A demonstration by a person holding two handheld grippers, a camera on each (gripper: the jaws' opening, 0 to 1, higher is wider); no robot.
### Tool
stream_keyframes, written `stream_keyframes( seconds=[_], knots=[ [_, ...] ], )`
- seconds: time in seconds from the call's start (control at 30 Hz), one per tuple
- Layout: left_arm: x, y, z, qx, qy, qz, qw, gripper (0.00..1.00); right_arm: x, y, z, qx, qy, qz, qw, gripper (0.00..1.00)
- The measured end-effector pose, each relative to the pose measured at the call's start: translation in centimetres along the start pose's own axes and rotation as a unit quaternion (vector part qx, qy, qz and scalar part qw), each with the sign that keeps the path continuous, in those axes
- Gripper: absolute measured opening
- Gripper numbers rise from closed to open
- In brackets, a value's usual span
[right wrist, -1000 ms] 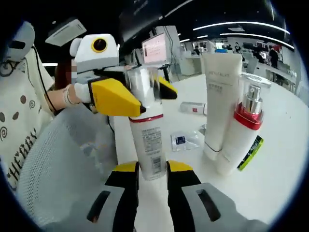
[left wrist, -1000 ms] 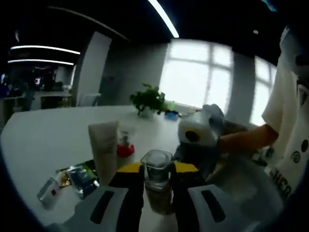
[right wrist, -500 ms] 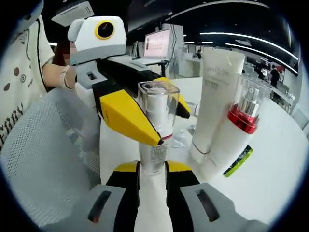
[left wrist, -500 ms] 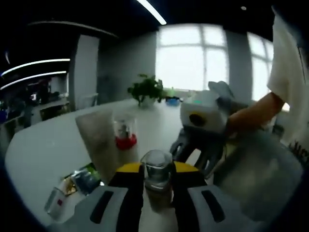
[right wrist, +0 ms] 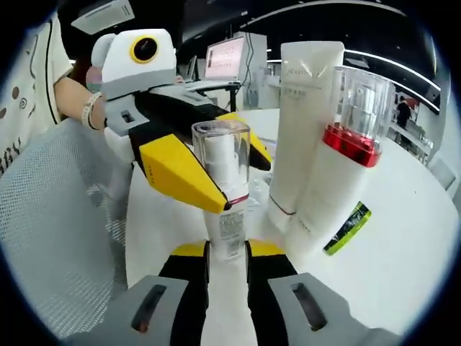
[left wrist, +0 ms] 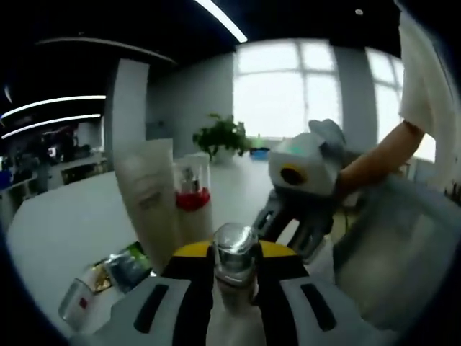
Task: Arrange the skincare products in the storage area until every visible bottle or jar stands upright without overlapping.
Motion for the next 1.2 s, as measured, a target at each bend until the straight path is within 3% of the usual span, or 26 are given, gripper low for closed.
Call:
stream_keyframes(
  seconds=[0.03, 0.17, 0.3, 0.8, 0.97, 1.07, 1.2],
  knots=[
    [-0.1, 0.1, 0.4, 0.012, 0.010, 0.002, 0.9999, 0.18, -0.1, 0.0, -0.1, -0.002, -0.003, 0.001, 1.0000, 0.19],
    [-0.2, 0.2, 0.1, 0.008, 0.033, 0.003, 0.9994, 0.19, 0.0, 0.1, -0.2, -0.003, -0.010, -0.001, 0.9999, 0.19],
    [0.2, 0.3, 0.8, 0.027, 0.058, -0.003, 0.9980, 0.20, -0.1, 0.1, -0.3, -0.007, -0.018, 0.000, 0.9998, 0.19],
    [0.9, 0.2, 0.2, 0.007, 0.056, -0.017, 0.9982, 0.27, -0.4, -0.5, -0.4, -0.020, -0.030, 0.005, 0.9993, 0.20],
    [0.6, -0.1, -0.4, -0.016, 0.093, -0.024, 0.9953, 0.33, -0.1, -1.9, -0.4, -0.030, -0.028, -0.008, 0.9991, 0.21],
    [0.0, -0.6, -1.4, -0.054, 0.128, -0.024, 0.9901, 0.36, 0.0, -3.1, 0.1, -0.027, -0.035, -0.018, 0.9989, 0.22],
    [-0.4, -1.2, -3.3, -0.111, 0.111, -0.030, 0.9871, 0.35, -0.3, -4.4, 0.8, -0.025, -0.041, -0.025, 0.9985, 0.22]
  ],
)
Point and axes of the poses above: the point that each gripper's makers call its tool centre point, and the gripper's own axes: y roughly forward along the fingers, x roughly to its right, z roughly out of its top, the point moved 1 cm from there along -y, roughly backward along the fingers, and after that the axes turned 5 degrees about x, right-handed, at the moved point
